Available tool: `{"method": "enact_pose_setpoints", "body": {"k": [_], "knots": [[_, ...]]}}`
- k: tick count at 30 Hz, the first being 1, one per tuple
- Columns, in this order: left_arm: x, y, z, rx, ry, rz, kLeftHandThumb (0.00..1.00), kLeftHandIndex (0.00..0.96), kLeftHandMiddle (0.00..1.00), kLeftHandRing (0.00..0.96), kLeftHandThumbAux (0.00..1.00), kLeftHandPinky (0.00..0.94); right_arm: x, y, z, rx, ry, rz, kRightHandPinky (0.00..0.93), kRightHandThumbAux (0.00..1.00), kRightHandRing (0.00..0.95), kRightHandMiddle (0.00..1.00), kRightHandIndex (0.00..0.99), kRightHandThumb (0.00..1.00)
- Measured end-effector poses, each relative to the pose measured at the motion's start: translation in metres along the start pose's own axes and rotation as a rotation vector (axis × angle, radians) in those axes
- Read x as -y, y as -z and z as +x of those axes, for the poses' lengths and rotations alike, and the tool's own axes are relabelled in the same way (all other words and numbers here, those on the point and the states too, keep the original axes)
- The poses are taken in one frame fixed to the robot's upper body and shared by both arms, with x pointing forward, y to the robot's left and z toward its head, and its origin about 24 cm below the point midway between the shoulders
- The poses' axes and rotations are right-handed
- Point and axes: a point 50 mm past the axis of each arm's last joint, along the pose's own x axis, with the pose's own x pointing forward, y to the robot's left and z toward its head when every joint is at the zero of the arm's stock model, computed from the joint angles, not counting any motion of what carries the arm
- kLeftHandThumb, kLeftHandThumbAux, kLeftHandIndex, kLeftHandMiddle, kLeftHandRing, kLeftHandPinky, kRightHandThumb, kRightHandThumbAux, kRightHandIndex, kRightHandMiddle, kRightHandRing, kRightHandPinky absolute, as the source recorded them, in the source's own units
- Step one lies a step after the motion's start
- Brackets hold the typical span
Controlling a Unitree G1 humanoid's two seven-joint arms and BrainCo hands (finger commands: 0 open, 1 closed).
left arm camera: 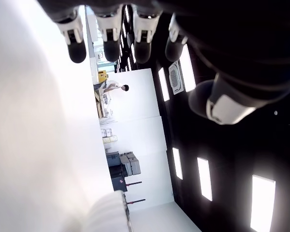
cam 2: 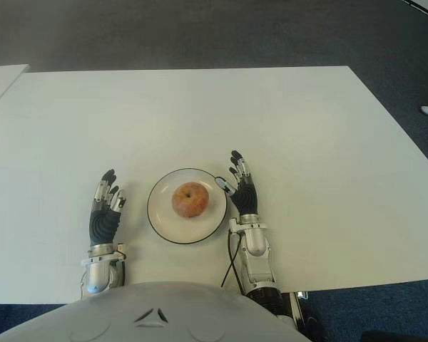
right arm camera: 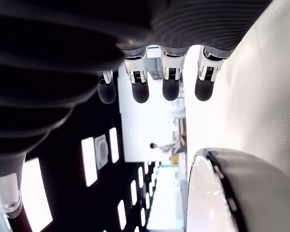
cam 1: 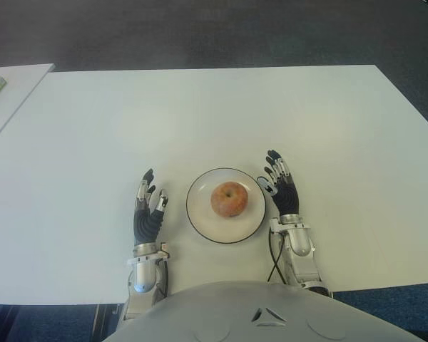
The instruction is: Put the apples into the plate.
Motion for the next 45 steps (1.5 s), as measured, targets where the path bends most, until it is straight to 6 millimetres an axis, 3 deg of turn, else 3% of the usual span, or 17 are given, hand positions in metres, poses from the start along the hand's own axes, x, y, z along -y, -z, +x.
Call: {"method": "enact_pose_setpoints", "body": {"k": [15, 26, 45], "knots": [[0.0, 0.001, 0.004, -0.023, 0.009, -0.012, 0.0, 0.028, 0.03, 0.008, 0.475, 0.0, 0.0, -0.001, -0.004, -0.005, 0.005, 0.0, 0.0, 0.53, 0.0, 0.0, 0.0, 0.103], [0.005, 0.002, 0.035, -0.019, 0.048, 0.008, 0.0, 0.034, 0.035, 0.012, 0.484, 0.01, -0.001, -0.002, -0.004, 0.001, 0.006, -0.007, 0.0, 0.52, 0.0, 0.0, 0.0, 0.091], [0.005, 0.002, 0.035, -0.02, 0.074, -0.008, 0.0, 0.019, 0.014, 0.005, 0.47, 0.028, 0.0, 0.0, -0.003, 0.0, 0.018, -0.022, 0.0, 0.528, 0.0, 0.0, 0.0, 0.085]]}}
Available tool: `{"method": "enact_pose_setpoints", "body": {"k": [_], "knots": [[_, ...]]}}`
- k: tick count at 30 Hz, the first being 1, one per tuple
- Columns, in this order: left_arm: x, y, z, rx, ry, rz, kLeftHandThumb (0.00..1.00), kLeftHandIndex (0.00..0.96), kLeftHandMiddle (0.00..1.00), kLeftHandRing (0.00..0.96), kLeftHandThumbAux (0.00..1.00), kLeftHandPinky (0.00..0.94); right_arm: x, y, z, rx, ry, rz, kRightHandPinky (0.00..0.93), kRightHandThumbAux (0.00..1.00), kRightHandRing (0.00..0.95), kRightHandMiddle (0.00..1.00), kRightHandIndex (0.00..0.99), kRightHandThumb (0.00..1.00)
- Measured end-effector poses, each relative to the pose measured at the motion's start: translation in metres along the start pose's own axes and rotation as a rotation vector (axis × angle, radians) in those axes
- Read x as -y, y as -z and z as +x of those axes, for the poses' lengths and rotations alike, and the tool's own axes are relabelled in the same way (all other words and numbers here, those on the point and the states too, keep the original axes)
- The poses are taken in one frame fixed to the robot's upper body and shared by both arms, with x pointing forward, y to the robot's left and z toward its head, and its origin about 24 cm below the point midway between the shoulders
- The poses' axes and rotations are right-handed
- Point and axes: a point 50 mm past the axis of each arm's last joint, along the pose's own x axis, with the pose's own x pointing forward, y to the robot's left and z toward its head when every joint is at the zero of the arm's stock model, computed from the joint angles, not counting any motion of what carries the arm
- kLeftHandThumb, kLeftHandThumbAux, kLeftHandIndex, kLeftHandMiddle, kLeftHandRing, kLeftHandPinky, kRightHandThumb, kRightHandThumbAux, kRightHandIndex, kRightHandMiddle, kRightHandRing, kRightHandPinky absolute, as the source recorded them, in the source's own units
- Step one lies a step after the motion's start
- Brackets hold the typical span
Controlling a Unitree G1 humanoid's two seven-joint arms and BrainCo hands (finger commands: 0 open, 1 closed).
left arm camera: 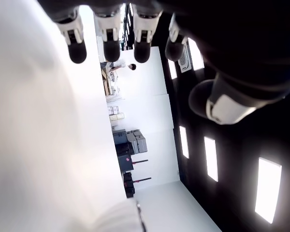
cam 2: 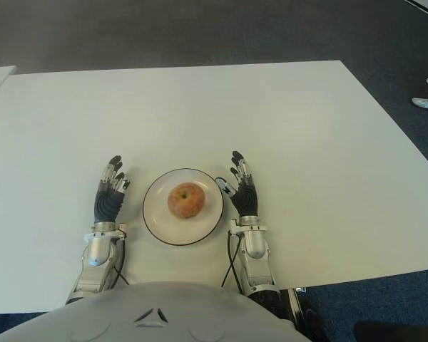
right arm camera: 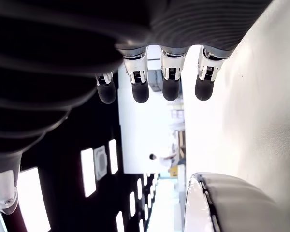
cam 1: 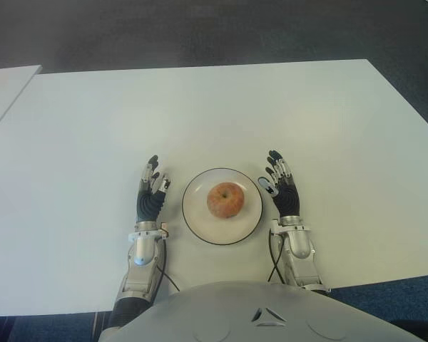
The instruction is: Put the apples into the plate.
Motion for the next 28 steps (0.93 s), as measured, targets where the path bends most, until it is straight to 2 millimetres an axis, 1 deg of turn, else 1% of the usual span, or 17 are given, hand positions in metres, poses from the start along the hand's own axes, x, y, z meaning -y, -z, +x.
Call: {"method": "enact_pose_setpoints", "body": {"k": [14, 28], "knots": [[-0.0005, -0.0004, -0.001, 0.003, 0.007, -0.013, 0.0, 0.014, 0.01, 0.002, 0.475, 0.016, 0.0, -0.0005, 0.0003, 0.005, -0.001, -0.001, 0.0, 0.532, 0.0, 0.0, 0.0, 0.083], [-0.0017, -0.0005, -0.0094, -0.008, 0.007, -0.023, 0.0, 0.01, 0.008, 0.0, 0.477, 0.02, 0.0005, -0.0023, 0.0004, 0.013, -0.003, 0.001, 0.0, 0.524, 0.0, 0.0, 0.0, 0.088]]}}
